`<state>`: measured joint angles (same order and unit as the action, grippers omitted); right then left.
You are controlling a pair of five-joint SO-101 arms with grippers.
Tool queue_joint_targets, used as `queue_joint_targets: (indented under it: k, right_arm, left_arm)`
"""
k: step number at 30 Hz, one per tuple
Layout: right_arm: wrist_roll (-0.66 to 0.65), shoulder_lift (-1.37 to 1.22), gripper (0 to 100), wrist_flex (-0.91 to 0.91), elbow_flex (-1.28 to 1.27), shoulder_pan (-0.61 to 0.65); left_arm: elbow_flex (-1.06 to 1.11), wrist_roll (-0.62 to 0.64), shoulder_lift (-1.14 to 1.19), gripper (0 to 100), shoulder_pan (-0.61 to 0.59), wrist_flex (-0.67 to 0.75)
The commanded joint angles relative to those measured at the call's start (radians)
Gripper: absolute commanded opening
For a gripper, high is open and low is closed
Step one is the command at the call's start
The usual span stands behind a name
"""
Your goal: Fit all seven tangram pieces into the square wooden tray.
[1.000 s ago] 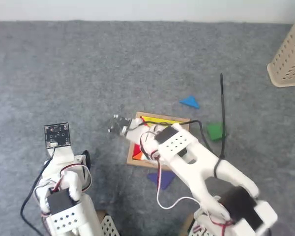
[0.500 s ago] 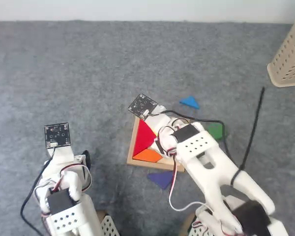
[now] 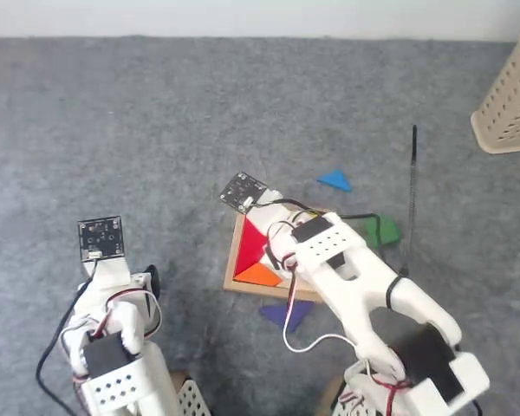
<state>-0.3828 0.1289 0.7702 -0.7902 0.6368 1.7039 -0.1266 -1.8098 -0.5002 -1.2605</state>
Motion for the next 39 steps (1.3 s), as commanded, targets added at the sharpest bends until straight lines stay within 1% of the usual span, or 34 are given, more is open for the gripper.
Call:
queue_joint_targets:
  k: [1, 5, 14, 18, 24, 27, 33, 39]
  right_arm:
    - [0.014, -0.028, 0.6, -0.015, 0.014, 0.051]
    - [0.014, -0.031, 0.6, -0.016, 0.015, 0.091]
    - [0.021, 0.010, 0.6, -0.007, 0.051, 0.094]
    - [0.021, 0.142, 0.6, -0.004, 0.051, 0.094]
    - [0.021, 0.414, 0.6, 0.156, 0.043, 0.090]
    - [0.021, 0.461, 0.6, 0.162, -0.021, 0.094]
    - [0.014, 0.352, 0.6, 0.004, -0.167, 0.156]
    - [0.014, 0.111, 0.6, -0.073, -0.138, 0.165]
  left_arm:
    - [-0.019, 0.009, -0.012, 23, 0.000, -0.003]
    - [-0.019, 0.009, -0.012, 23, 0.000, -0.003]
    - [-0.019, 0.009, -0.012, 23, 0.000, -0.003]
    - [-0.019, 0.009, -0.012, 23, 0.000, -0.003]
    - [-0.019, 0.009, -0.012, 23, 0.000, -0.003]
    - [-0.019, 0.009, -0.012, 23, 0.000, -0.003]
    - [-0.019, 0.009, -0.012, 23, 0.000, -0.003]
    - [-0.019, 0.009, -0.012, 23, 0.000, -0.003]
